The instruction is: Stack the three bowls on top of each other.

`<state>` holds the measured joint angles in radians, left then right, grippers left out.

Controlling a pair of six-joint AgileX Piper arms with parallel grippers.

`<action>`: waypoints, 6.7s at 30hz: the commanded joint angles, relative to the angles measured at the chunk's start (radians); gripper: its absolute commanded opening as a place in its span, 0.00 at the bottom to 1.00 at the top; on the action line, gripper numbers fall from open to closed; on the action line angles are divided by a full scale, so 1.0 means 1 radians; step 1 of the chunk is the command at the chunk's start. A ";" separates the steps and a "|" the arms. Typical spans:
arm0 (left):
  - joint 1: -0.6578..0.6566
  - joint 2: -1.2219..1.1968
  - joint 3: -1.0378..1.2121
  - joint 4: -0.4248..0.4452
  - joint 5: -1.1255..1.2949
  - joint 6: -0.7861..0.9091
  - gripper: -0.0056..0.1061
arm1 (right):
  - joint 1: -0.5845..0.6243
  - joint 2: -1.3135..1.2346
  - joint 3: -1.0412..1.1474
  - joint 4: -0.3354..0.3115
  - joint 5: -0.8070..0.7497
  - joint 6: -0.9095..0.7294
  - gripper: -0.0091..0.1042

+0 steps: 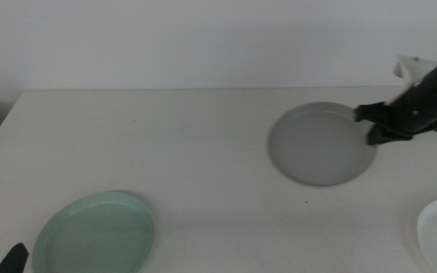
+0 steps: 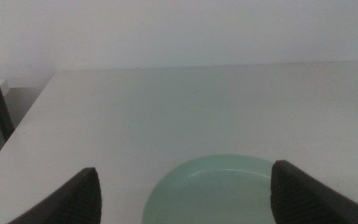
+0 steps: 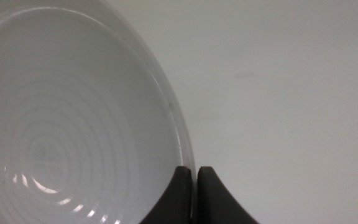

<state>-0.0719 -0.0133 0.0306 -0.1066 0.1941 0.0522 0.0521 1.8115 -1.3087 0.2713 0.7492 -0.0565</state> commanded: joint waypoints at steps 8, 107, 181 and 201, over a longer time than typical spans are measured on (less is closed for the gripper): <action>0.002 -0.014 -0.005 -0.011 -0.076 -0.006 0.99 | 0.280 -0.128 0.054 0.055 -0.058 0.057 0.07; 0.002 -0.014 -0.005 -0.011 -0.076 -0.006 0.99 | -0.603 -0.155 0.397 -0.200 0.012 -0.305 0.07; 0.002 -0.014 -0.005 -0.011 -0.076 -0.006 0.99 | 0.326 -0.022 -0.346 0.001 0.340 -0.051 0.54; 0.002 -0.014 -0.005 -0.011 -0.076 -0.006 0.99 | 0.192 -0.884 0.157 0.005 0.305 -0.164 0.48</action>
<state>-0.0719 -0.0133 0.0306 -0.1066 0.1941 0.0522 0.2516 0.9754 -1.1486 0.2676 1.0794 -0.1951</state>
